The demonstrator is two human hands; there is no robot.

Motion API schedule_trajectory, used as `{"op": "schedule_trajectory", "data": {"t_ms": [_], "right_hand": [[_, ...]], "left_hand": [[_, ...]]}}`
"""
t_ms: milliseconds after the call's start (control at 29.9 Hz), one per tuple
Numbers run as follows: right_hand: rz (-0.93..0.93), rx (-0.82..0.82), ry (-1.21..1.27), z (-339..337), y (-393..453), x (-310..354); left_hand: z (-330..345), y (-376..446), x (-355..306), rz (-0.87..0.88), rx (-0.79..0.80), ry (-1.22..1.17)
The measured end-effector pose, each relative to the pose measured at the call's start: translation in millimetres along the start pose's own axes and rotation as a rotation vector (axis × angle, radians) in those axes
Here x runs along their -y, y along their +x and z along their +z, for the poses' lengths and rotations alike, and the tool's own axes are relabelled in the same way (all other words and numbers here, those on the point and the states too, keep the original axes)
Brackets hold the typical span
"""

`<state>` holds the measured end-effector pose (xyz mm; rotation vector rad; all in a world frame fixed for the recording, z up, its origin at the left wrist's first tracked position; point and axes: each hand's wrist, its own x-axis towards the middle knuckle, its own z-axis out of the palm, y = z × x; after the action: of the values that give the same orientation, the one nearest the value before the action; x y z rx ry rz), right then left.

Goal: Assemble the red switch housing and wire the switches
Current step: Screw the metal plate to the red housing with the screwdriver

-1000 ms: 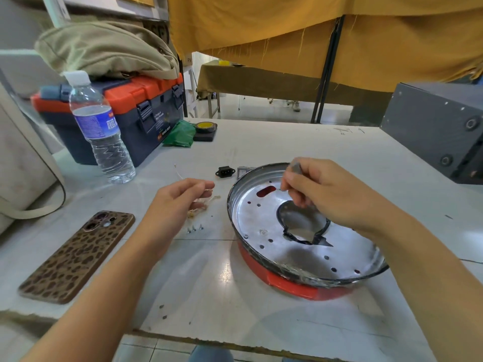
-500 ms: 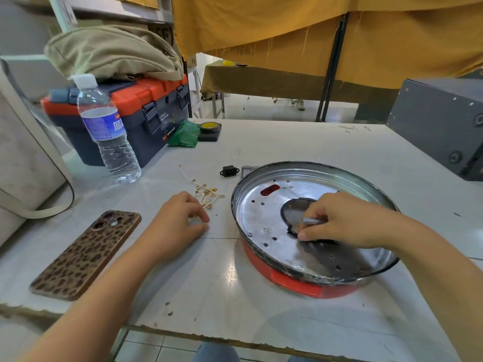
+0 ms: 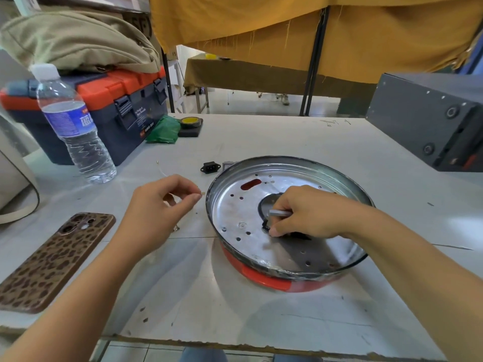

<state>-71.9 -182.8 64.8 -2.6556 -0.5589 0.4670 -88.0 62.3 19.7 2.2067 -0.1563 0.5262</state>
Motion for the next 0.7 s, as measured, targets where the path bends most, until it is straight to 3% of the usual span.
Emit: {"op": "schedule_trajectory", "data": {"t_ms": [401, 702], "right_hand": [[-0.066, -0.124, 0.042, 9.1, 11.2, 10.8], [-0.208, -0.265, 0.574, -0.7, 6.4, 3.9]], "left_hand": [[16.6, 2.9, -48.9, 0.114, 0.229, -0.094], [24.4, 8.3, -62.2, 0.065, 0.264, -0.248]]}}
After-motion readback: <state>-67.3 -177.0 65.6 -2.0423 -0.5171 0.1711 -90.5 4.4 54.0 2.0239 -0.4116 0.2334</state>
